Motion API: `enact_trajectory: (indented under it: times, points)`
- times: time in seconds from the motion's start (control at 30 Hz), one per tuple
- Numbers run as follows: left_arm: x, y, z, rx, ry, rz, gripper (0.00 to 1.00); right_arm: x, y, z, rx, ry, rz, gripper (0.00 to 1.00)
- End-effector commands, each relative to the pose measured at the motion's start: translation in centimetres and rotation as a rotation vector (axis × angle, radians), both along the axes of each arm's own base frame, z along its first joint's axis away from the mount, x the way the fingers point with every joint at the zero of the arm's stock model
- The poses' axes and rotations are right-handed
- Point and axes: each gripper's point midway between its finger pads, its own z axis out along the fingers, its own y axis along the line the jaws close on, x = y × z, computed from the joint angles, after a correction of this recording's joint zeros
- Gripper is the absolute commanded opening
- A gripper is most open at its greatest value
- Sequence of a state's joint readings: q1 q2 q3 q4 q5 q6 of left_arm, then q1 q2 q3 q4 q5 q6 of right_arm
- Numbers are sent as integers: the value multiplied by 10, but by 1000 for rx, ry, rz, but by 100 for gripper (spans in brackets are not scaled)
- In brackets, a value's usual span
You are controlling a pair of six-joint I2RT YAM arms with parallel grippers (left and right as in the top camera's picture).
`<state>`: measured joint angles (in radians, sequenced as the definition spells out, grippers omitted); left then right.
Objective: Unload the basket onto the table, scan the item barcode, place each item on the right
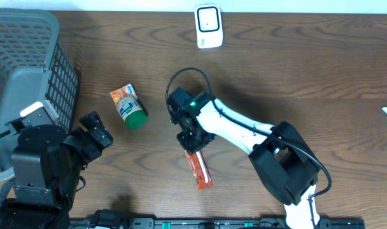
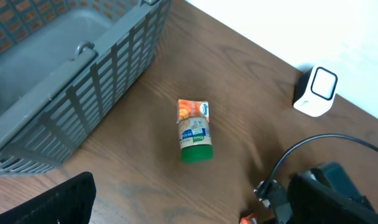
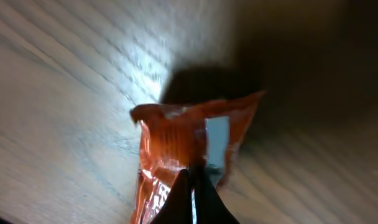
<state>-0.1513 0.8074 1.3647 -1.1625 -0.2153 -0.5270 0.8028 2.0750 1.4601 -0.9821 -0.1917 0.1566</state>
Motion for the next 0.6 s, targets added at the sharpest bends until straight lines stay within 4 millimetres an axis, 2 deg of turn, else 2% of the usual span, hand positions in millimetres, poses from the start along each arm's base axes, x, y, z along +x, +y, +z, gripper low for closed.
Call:
enact_trajectory:
  times: [0.0, 0.2, 0.33, 0.43, 0.57]
  points:
    - [-1, 1, -5, -3, 16, 11, 99, -11, 1, -10, -17, 28, 11, 1]
    - [-1, 1, -5, -3, 16, 12, 99, -28, 22, -6, 65, 63, 103, 1]
    - [-1, 1, -5, -3, 16, 11, 99, -26, 18, 1, 44, 63, 100, 1]
    - [-1, 1, -5, -3, 16, 12, 99, -18, 15, 16, 28, 58, 85, 1]
    - [-1, 1, -5, -3, 17, 11, 99, -8, 11, 45, 31, 57, 58, 1]
